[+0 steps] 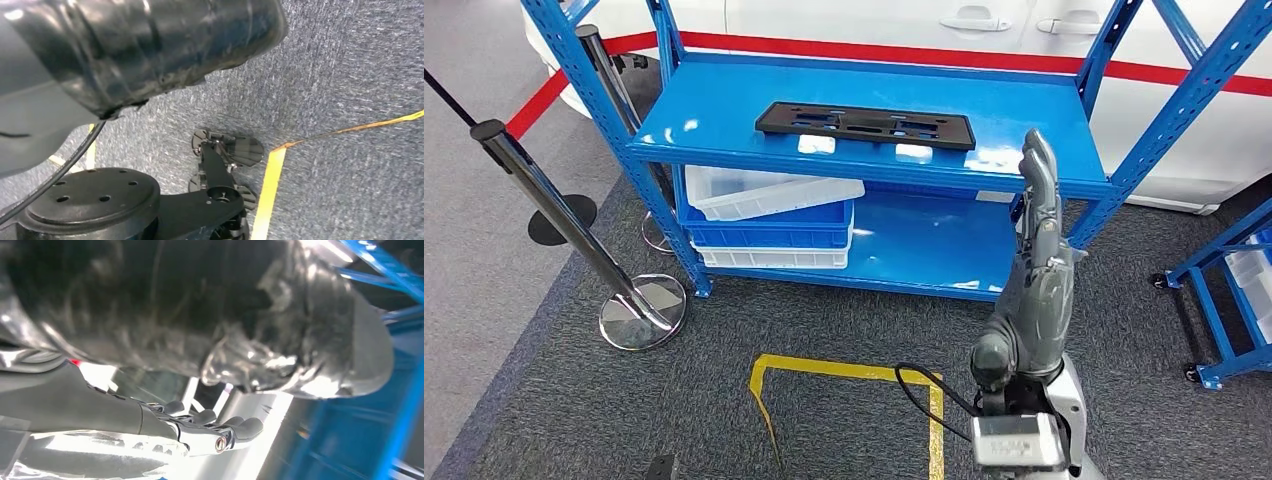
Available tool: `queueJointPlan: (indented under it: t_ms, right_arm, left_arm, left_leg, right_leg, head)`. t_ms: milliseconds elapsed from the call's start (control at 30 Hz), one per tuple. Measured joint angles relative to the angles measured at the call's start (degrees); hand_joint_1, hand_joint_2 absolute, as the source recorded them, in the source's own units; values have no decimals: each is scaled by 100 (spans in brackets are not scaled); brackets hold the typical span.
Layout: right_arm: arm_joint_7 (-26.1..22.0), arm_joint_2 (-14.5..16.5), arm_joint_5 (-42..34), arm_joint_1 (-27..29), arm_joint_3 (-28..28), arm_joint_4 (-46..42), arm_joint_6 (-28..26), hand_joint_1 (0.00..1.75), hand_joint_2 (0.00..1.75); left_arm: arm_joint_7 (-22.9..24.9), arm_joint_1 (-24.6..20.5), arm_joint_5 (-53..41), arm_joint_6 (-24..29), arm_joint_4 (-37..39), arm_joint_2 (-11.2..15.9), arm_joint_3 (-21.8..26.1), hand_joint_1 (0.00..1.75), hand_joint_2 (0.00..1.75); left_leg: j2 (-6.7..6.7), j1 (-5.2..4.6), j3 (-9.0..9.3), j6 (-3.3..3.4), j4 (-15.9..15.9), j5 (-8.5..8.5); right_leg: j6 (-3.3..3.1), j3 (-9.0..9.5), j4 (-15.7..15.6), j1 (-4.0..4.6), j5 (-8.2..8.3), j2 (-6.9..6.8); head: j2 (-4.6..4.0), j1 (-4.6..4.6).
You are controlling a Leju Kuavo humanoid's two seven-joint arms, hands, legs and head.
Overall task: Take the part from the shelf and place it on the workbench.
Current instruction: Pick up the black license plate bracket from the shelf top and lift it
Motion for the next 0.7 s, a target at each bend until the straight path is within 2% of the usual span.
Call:
queueJointPlan:
  t_ms: [233,500,700]
  right_arm:
    - [39,28,222,-14,279,-298,-103,0,0]
    - [21,32,-42,-5,352,-304,-104,0,0]
    - [20,31,-426,-12,351,-304,-86,0,0]
  left_arm:
    - [-132,-1,96,115,0,0,25,0,0]
    - [-564,-6,39,575,0,1,26,0,0]
    - [-560,-24,-22,664,0,0,26,0,0]
  left_leg:
    - [0,0,0,-1,0,0]
    - [1,0,0,-3,0,2]
    - [1,0,0,-3,0,2]
  right_leg:
    - [0,0,0,0,0,0]
    - [0,-1,0,0,0,0]
    - [0,-2,0,0,0,0]
  head:
    - [0,-1]
    - [0,-1]
    - [0,-1]
